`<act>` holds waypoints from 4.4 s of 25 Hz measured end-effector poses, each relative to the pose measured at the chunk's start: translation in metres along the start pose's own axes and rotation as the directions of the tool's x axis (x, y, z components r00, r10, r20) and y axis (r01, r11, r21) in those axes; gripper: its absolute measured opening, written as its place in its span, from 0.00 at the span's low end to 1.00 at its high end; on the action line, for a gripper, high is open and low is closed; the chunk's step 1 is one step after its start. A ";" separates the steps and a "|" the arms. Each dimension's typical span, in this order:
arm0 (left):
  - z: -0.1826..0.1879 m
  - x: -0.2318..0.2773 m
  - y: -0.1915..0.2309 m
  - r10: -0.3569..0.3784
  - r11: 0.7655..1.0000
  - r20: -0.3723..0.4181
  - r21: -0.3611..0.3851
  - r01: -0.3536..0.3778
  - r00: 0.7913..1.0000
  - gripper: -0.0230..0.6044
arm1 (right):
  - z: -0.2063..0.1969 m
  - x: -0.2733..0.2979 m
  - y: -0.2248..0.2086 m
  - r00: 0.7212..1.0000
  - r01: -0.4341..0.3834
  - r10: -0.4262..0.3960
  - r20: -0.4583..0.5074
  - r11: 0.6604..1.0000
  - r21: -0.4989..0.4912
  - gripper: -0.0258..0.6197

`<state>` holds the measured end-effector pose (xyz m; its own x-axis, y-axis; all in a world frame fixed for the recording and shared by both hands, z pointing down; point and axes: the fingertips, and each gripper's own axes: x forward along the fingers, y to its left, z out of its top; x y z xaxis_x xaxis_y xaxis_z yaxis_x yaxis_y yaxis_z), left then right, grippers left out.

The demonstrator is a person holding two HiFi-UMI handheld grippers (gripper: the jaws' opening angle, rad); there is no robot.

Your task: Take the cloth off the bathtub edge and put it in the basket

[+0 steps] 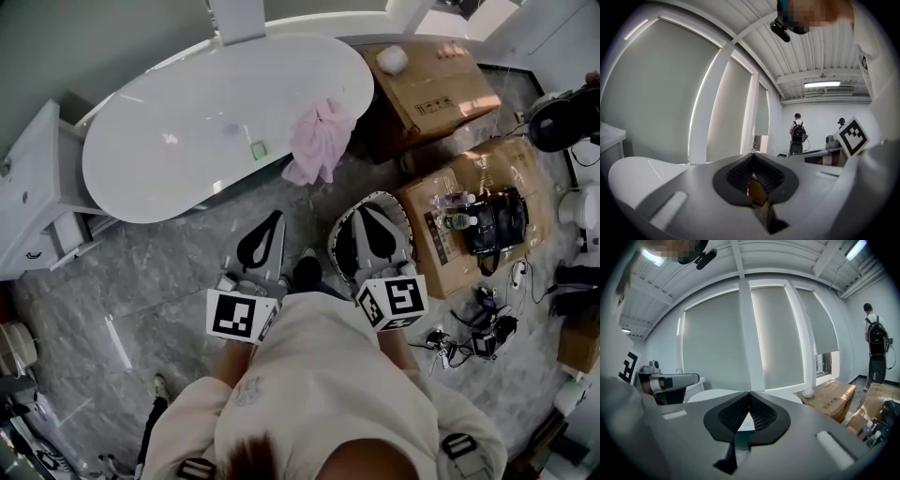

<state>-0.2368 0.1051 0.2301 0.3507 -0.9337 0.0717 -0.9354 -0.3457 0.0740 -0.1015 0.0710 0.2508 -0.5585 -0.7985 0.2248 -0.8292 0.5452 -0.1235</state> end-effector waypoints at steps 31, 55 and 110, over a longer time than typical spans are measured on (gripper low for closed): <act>0.014 0.090 0.013 0.016 0.999 0.005 0.030 -0.016 1.000 0.11 | 0.002 0.047 -0.080 0.998 0.047 -0.045 -0.046 0.998 0.044 0.04; 0.006 0.169 0.150 -0.069 0.998 -0.047 -0.014 0.069 0.996 0.11 | 0.027 0.184 -0.070 0.986 0.157 -0.152 -0.065 0.983 0.093 0.04; 0.028 0.333 0.168 -0.022 1.000 -0.058 0.005 0.022 0.998 0.11 | 0.083 0.294 -0.188 1.000 0.010 -0.012 0.021 0.997 0.079 0.04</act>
<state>-0.2779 -0.2663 0.2388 0.3733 -0.9189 0.1276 -0.9275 -0.3669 0.0711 -0.1120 -0.2868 0.2600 -0.5487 -0.8104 0.2054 -0.8343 0.5149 -0.1972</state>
